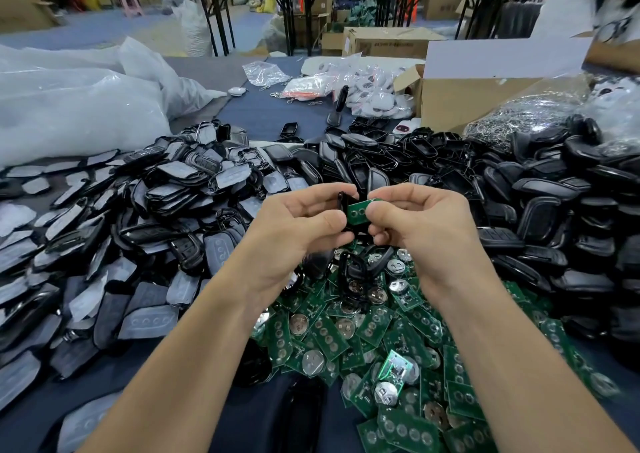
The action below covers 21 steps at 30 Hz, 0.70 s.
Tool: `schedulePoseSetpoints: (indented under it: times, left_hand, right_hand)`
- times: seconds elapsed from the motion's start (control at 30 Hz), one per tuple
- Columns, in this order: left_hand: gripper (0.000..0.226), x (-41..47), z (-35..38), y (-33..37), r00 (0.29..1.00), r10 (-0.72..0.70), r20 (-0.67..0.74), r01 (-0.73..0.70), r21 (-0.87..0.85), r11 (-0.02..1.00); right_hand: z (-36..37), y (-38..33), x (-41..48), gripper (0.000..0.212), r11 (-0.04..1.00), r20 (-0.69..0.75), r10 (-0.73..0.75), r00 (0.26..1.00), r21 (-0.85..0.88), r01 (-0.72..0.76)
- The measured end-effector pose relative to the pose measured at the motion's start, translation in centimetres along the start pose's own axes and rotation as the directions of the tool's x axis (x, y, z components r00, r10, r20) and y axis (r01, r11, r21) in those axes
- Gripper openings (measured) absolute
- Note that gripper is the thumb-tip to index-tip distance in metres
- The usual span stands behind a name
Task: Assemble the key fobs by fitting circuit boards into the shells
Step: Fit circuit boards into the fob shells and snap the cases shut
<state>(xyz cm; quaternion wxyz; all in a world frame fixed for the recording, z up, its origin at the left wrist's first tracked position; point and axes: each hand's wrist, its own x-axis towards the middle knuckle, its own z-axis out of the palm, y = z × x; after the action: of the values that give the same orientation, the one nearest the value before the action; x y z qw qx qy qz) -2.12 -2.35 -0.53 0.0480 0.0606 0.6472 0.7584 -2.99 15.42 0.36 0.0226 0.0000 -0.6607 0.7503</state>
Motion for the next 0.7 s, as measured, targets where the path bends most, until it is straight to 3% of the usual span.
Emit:
schedulePoseSetpoints:
  times: [0.27,0.7]
  left_hand:
    - [0.034,0.45,0.74,-0.61,0.991,0.022,-0.132,-0.044,-0.165,0.985]
    - [0.04,0.57,0.68,-0.88,0.997,0.023,-0.075,-0.039,-0.212,0.976]
  right_hand:
    - [0.24,0.16,0.11,0.007,0.998,-0.096,-0.062,0.994,-0.036,0.058]
    - [0.45,0.67,0.35,0.019,0.96,-0.113,-0.173,0.979,-0.24,0.142]
